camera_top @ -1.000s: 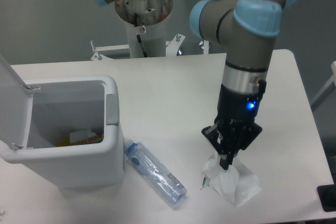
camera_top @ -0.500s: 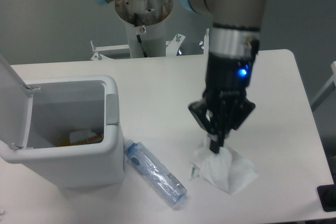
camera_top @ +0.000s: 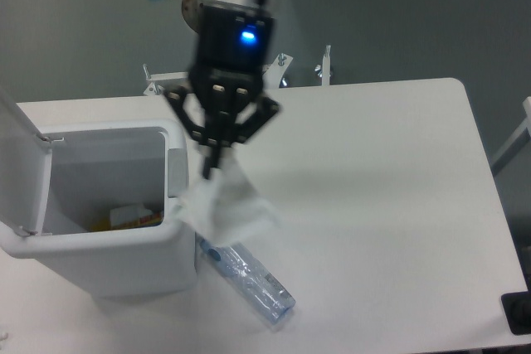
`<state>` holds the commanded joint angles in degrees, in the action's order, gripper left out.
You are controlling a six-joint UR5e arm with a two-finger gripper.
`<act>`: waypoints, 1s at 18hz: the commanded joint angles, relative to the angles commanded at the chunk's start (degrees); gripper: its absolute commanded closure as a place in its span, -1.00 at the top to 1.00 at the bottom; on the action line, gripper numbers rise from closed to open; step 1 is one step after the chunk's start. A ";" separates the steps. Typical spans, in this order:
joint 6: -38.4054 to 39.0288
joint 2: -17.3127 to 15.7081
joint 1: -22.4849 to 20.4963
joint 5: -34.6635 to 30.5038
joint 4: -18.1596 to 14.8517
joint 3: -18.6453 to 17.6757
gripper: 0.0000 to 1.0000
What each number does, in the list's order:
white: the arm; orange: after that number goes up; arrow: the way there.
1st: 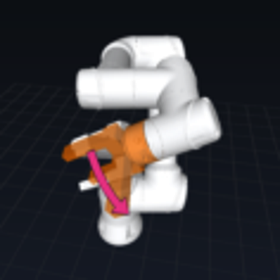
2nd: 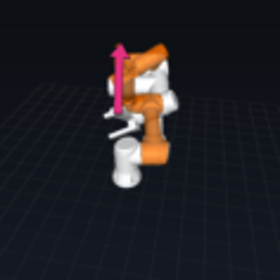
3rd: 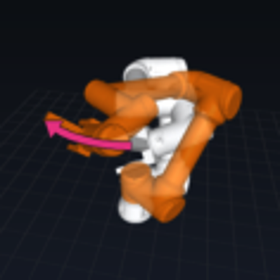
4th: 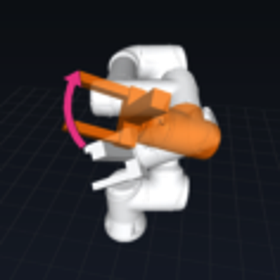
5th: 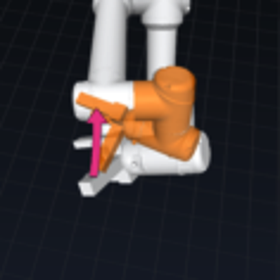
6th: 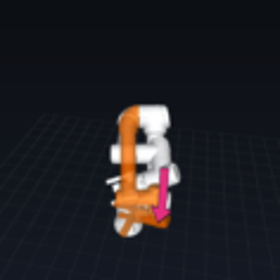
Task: Place the trash in the trash can
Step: 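Carry the tissue over the white bin and lower it inside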
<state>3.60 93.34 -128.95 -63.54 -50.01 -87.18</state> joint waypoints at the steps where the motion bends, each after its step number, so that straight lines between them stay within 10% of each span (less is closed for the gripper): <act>1: 0.00 0.00 1.06 0.00 0.09 -0.53 -0.94; 15: -0.53 0.35 6.08 -0.44 0.00 -6.78 -0.76; 18: -0.70 0.53 5.99 -0.96 0.00 -6.25 0.05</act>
<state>2.90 93.87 -122.96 -64.51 -50.01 -93.43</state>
